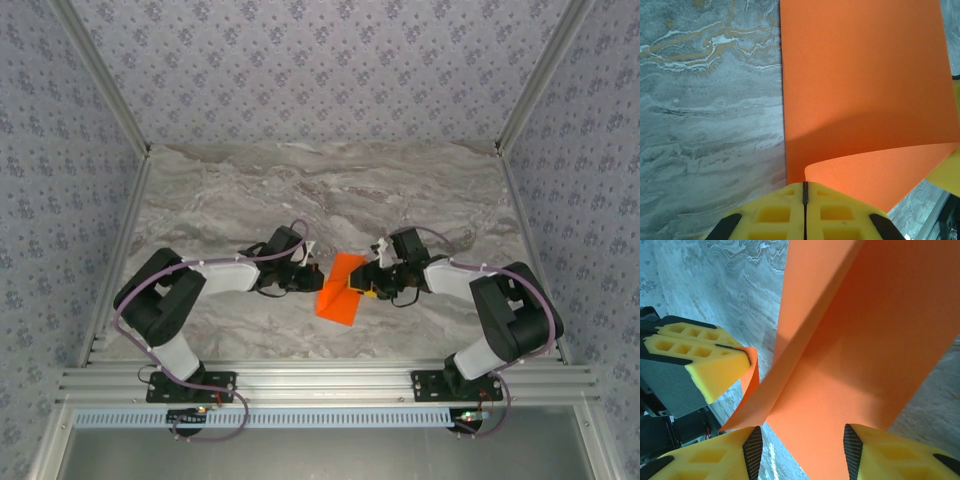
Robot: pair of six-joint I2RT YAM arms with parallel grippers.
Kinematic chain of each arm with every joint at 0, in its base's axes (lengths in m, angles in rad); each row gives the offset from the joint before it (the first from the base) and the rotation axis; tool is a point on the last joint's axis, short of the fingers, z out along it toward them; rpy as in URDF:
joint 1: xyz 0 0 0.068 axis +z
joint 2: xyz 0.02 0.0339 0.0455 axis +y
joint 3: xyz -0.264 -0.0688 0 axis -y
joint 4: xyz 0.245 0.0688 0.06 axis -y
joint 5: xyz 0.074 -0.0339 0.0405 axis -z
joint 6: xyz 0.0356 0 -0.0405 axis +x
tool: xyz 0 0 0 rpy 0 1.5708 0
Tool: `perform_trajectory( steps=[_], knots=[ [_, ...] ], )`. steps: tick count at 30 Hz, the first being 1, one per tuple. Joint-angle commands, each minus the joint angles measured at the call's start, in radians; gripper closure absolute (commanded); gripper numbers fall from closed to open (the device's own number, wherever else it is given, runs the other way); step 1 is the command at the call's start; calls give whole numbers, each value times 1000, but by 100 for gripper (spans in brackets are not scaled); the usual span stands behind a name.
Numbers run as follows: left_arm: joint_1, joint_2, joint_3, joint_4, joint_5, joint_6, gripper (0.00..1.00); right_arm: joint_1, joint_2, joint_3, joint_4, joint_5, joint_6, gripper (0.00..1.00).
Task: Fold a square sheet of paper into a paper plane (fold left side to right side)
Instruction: Turn over the paper at the center of the table.
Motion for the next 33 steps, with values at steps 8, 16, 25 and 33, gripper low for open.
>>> perform_trajectory(
  steps=[8, 16, 25, 33],
  knots=[
    [5, -30, 4, 2, 0, 15, 94, 14, -41, 32, -5, -7, 19, 47],
    [5, -28, 2, 3, 1, 16, 94, 15, -48, 33, 8, -16, 34, 41],
    [5, -28, 3, 1, 2, 17, 94, 14, -72, 24, 15, -10, 49, 30],
    [5, -32, 0, 1, 3, 17, 94, 20, -35, 28, 28, 1, 75, 30]
  ],
)
